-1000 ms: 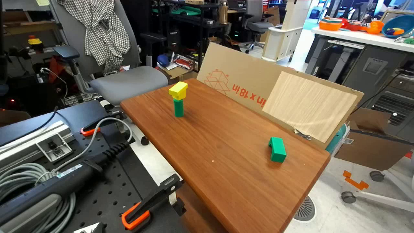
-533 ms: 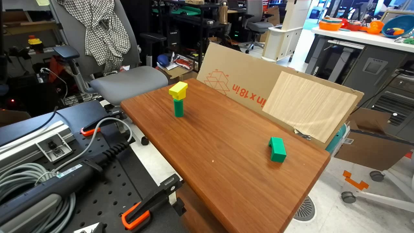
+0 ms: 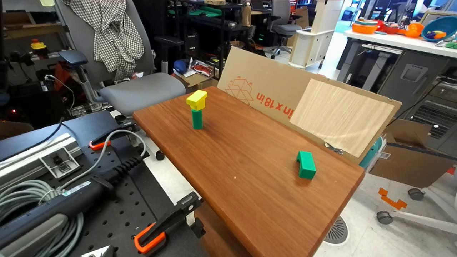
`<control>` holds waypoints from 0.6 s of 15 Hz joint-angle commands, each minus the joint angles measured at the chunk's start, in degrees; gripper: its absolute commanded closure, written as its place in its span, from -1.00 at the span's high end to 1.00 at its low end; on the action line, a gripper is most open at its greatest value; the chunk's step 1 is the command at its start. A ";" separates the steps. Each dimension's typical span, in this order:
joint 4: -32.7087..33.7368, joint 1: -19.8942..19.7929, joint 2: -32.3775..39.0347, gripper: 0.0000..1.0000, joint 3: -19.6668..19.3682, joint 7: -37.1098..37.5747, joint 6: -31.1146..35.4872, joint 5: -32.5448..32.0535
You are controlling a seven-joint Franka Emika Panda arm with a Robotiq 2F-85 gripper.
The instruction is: Take the yellow block off the stack
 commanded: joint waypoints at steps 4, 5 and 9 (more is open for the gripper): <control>0.15 0.24 0.01 1.00 -0.17 0.10 -0.20 -0.10; 0.41 1.57 0.73 1.00 -1.68 -0.60 -0.68 3.95; -0.60 2.33 3.36 1.00 -1.51 -0.85 2.54 6.99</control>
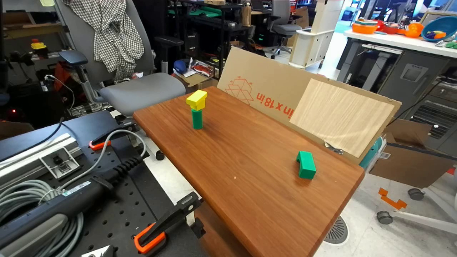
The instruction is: Take the yellow block off the stack
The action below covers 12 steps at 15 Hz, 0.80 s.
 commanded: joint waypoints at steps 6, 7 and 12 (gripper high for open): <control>0.17 5.44 16.00 1.00 0.69 -5.05 7.84 3.73; 0.67 6.13 19.09 1.00 0.84 -5.88 9.63 4.27; 1.98 7.59 31.31 1.00 2.12 -12.31 16.20 5.66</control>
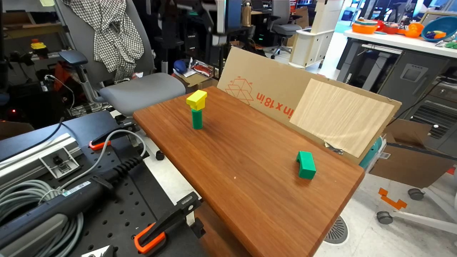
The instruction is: Take the yellow block off the stack
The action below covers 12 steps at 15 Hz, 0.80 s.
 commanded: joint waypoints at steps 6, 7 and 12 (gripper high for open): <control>4.67 -0.35 15.40 1.00 3.72 -12.47 8.49 3.50; 5.28 -0.47 16.80 1.00 4.31 -13.18 8.76 3.89; 5.85 -0.82 22.44 1.00 7.64 -14.82 13.07 5.76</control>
